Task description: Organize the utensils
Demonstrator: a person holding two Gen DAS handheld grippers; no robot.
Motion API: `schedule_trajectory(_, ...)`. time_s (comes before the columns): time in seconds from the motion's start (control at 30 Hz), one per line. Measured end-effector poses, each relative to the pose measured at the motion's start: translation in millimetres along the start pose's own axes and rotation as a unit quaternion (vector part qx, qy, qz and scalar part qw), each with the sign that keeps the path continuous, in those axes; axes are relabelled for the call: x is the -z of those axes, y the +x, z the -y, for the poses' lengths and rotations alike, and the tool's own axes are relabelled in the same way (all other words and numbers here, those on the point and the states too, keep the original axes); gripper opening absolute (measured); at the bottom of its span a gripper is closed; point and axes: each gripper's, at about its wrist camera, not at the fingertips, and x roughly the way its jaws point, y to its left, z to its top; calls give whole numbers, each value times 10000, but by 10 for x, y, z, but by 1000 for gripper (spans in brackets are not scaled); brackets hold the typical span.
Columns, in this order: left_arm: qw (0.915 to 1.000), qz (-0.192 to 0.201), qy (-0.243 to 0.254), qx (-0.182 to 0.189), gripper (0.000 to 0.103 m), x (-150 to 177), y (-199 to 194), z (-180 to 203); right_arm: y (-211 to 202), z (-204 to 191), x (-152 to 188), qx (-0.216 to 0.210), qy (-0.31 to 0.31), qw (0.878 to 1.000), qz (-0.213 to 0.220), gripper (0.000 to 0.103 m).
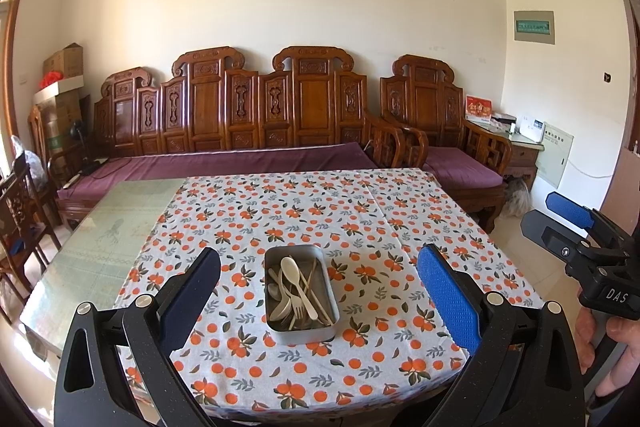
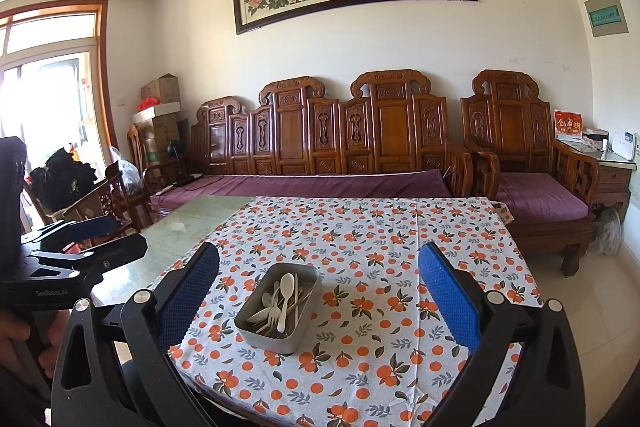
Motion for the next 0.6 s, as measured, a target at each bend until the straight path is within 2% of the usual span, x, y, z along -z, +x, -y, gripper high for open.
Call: schedule_trajectory(0.6, 10000, 39, -25, 21, 95, -3, -19, 5, 2, 9, -6, -4, 5, 10000, -2, 100)
